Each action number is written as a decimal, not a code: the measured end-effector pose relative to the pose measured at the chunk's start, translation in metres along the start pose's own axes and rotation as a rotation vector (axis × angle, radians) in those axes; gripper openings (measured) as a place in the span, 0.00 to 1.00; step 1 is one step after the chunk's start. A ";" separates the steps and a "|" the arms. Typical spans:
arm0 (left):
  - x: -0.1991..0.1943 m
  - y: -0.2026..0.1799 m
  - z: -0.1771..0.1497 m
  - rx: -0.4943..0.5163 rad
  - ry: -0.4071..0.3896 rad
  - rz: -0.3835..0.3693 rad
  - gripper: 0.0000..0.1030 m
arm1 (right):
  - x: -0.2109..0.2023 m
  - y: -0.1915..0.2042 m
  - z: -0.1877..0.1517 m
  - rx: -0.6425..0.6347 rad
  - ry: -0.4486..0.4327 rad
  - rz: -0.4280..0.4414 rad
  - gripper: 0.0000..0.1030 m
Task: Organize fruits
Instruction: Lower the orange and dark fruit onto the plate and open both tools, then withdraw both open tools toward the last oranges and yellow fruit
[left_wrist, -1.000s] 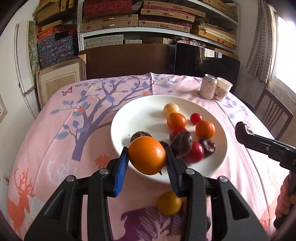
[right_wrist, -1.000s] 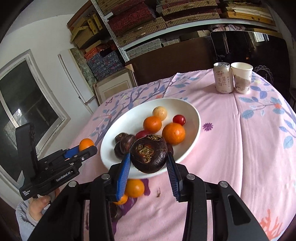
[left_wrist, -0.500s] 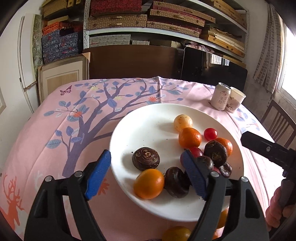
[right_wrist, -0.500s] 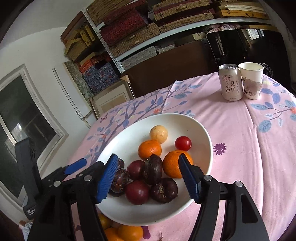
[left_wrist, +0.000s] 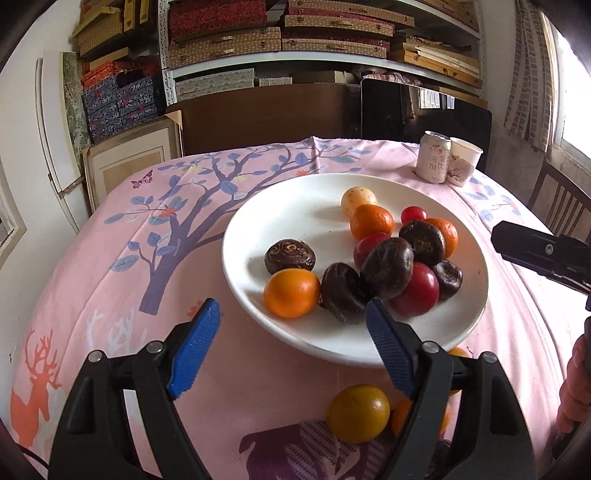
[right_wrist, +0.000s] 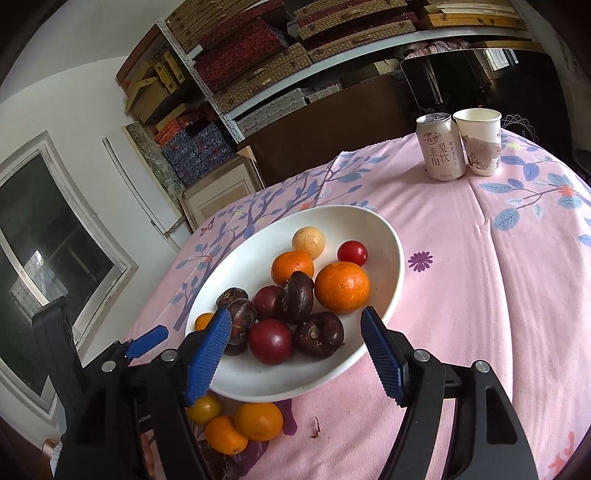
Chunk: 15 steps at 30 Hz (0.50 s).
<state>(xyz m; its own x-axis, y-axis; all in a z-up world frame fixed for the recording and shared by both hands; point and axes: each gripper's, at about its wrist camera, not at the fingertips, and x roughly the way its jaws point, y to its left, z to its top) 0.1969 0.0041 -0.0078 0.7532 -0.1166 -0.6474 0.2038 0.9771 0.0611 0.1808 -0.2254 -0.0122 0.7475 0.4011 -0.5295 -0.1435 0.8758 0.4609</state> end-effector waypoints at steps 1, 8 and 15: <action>-0.001 0.000 -0.002 0.001 -0.001 0.004 0.77 | -0.002 0.002 -0.003 -0.008 0.002 -0.001 0.71; -0.019 0.004 -0.014 -0.009 -0.032 0.051 0.89 | -0.018 0.014 -0.023 -0.060 0.012 0.000 0.71; -0.033 0.009 -0.024 -0.026 -0.043 0.067 0.89 | -0.023 0.019 -0.038 -0.093 0.036 -0.013 0.74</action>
<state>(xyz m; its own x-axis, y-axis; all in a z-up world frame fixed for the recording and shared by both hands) 0.1589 0.0206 -0.0046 0.7908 -0.0573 -0.6094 0.1360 0.9872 0.0837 0.1359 -0.2082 -0.0185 0.7263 0.3976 -0.5607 -0.1953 0.9015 0.3863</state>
